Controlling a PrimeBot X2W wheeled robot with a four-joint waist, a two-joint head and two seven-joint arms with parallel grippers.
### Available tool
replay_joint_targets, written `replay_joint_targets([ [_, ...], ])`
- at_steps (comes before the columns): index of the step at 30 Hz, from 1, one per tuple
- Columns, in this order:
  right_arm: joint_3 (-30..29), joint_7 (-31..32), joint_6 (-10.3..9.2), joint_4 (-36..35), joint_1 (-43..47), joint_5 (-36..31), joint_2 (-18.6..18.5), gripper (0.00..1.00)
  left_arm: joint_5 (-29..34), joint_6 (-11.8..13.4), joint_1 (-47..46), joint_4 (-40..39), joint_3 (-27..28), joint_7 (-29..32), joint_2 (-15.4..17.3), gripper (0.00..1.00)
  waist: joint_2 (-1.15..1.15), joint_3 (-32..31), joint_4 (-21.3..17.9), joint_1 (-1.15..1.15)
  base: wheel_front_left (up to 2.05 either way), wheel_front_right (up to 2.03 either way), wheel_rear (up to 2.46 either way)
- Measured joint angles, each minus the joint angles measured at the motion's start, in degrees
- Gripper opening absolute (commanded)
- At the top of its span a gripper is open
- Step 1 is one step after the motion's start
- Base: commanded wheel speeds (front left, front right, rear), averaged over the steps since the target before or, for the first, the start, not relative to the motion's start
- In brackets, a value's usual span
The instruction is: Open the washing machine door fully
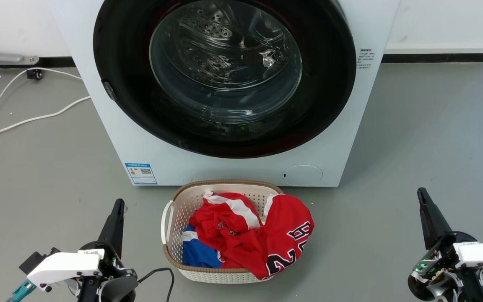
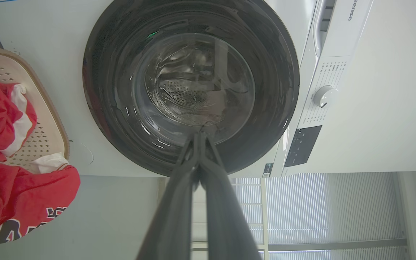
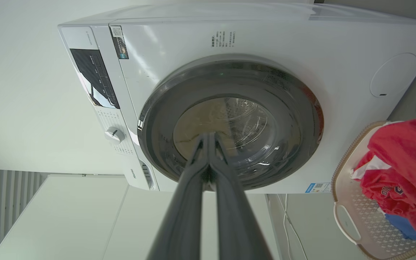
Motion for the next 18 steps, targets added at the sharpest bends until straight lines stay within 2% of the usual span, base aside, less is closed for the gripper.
replay_joint_targets([
  [16,-0.1,0.1,0.00,0.0,0.0,-0.1,0.1,0.00,0.0,0.0,0.0,0.0,0.0,0.0,0.0,0.00,0.00,0.0,0.0,0.00,0.00,0.00,0.00],
  [17,-0.1,0.1,0.00,0.0,0.0,-0.1,0.1,1.00,0.0,0.0,0.0,0.0,0.0,0.0,0.0,1.00,0.00,0.0,0.0,0.00,0.00,0.00,0.00],
  [18,-0.1,0.1,0.00,0.4,0.2,-0.1,0.1,1.00,0.0,0.0,0.2,0.4,-0.1,0.0,0.0,1.00,0.00,0.0,0.0,0.00,0.00,0.00,0.00],
])
